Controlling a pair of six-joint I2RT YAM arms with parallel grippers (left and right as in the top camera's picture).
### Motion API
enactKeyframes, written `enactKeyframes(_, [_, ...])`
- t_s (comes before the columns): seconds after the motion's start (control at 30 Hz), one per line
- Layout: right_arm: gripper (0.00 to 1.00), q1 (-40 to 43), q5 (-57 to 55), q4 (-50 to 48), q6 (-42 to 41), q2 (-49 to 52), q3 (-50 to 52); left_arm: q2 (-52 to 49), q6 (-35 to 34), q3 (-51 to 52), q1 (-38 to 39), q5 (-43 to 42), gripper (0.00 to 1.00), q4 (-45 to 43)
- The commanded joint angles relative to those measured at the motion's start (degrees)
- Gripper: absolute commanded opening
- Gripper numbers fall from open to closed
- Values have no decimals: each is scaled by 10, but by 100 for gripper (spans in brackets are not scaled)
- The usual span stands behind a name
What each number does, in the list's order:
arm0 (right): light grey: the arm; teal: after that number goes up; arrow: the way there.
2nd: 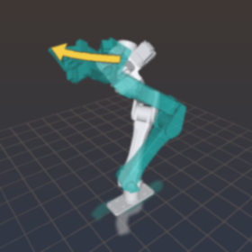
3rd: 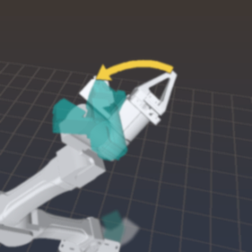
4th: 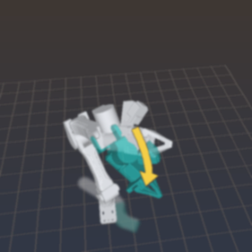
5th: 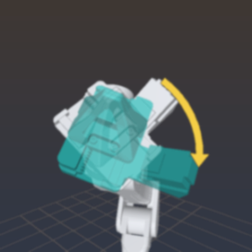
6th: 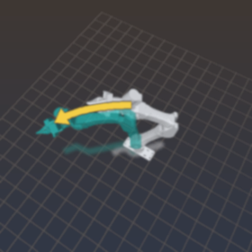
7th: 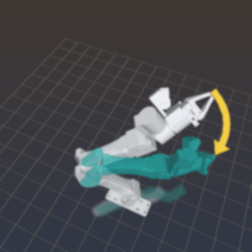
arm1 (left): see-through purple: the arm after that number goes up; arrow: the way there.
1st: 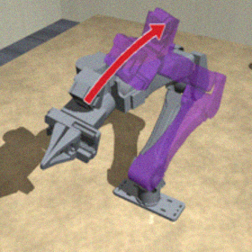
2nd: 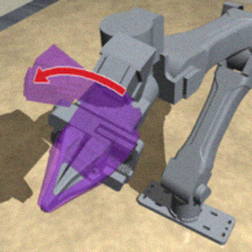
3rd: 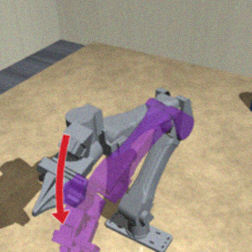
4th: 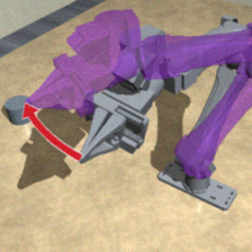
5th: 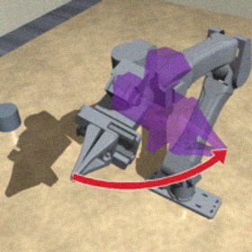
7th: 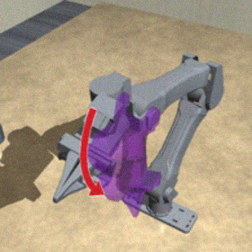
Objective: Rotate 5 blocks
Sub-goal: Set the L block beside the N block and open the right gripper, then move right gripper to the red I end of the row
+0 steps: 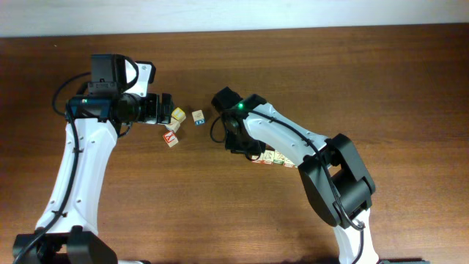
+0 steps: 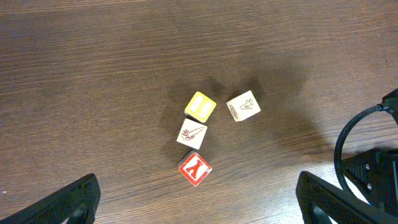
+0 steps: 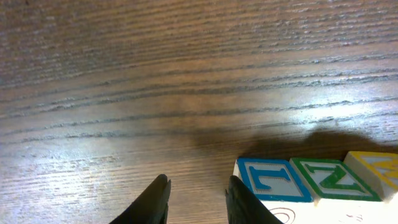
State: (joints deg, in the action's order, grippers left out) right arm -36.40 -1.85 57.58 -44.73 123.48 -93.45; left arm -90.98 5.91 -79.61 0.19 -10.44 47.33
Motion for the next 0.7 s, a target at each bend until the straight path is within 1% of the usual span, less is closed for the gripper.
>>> enactKeyframes(0.0, [30, 1, 12, 8, 30, -9, -10, -2, -7, -12, -3, 2, 99, -1])
enactKeyframes(0.13, [31, 13, 9, 33, 54, -90, -25, -2, -7, -12, -3, 2, 99, -1])
enactKeyframes(0.17, [31, 25, -2, 56, 55, -128, -25, -2, -7, -12, -3, 2, 99, -1])
enactKeyframes(0.23, [29, 50, -34, 99, 55, -171, -24, -2, -7, -12, -3, 2, 99, -1])
enactKeyframes(0.33, [28, 99, -62, 164, 56, -189, -17, -2, -7, -12, -2, 2, 99, -1])
enactKeyframes(0.37, [28, 116, -62, 172, 59, -189, -4, -2, -7, -12, -3, 2, 99, -1])
enactKeyframes(0.43, [28, 151, -61, 170, 68, -189, 43, -2, -7, -12, -3, 2, 99, -1])
enactKeyframes(0.5, [27, 183, -47, 155, 98, -189, 89, -2, -7, -12, -3, 2, 99, -1])
enactKeyframes(0.6, [27, 229, 16, 97, 150, -189, 162, -2, -7, -12, -3, 2, 99, -1])
enactKeyframes(0.67, [27, 245, 22, 69, 150, -189, 194, -2, -7, -12, -3, 2, 99, -1])
